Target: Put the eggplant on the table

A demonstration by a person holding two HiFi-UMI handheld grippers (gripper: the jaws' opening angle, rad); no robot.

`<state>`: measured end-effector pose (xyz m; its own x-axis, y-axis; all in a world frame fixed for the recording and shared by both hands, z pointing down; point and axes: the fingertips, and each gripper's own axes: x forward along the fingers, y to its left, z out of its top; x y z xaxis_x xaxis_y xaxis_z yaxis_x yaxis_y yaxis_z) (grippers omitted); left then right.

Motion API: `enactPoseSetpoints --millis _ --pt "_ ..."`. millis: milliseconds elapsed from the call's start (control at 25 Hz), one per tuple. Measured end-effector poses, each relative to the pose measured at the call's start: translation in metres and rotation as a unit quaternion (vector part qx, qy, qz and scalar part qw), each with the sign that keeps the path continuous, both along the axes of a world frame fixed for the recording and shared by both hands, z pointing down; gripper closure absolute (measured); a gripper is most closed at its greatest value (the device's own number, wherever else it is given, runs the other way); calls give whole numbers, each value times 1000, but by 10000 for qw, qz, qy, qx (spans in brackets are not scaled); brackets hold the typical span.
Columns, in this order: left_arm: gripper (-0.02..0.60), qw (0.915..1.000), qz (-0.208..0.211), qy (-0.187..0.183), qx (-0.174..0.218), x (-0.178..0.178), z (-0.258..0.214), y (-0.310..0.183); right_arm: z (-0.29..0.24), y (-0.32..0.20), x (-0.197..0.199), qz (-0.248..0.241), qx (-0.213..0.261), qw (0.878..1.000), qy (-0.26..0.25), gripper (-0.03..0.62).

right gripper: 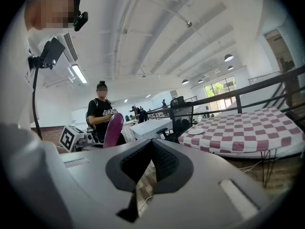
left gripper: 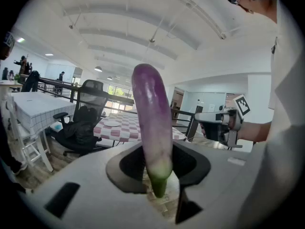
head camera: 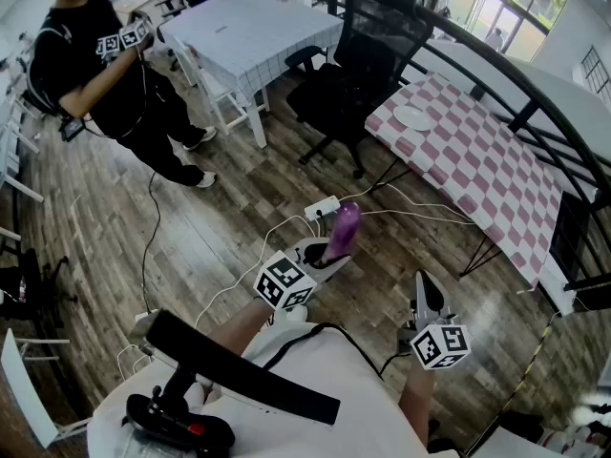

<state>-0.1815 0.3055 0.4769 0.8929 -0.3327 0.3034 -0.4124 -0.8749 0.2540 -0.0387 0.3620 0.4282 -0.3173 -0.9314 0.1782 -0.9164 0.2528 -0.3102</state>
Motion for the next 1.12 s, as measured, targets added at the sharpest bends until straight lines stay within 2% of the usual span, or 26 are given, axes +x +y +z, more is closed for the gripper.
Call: enactPoseSetpoints --millis 200,600,880,1120 --pt "453 10000 -73 -1 -23 -4 2 10 3 10 0 35 -92 10000 -13 588" --pt "453 10000 -16 -12 -86 -4 8 11 12 16 5 214 -230 9984 -467 588" --pt "451 9998 109 -62 -160 -16 15 8 18 8 -1 403 -425 9980 -229 588" --pt "451 9995 196 -44 -235 -35 19 -2 16 -2 -21 424 -476 9975 -300 588"
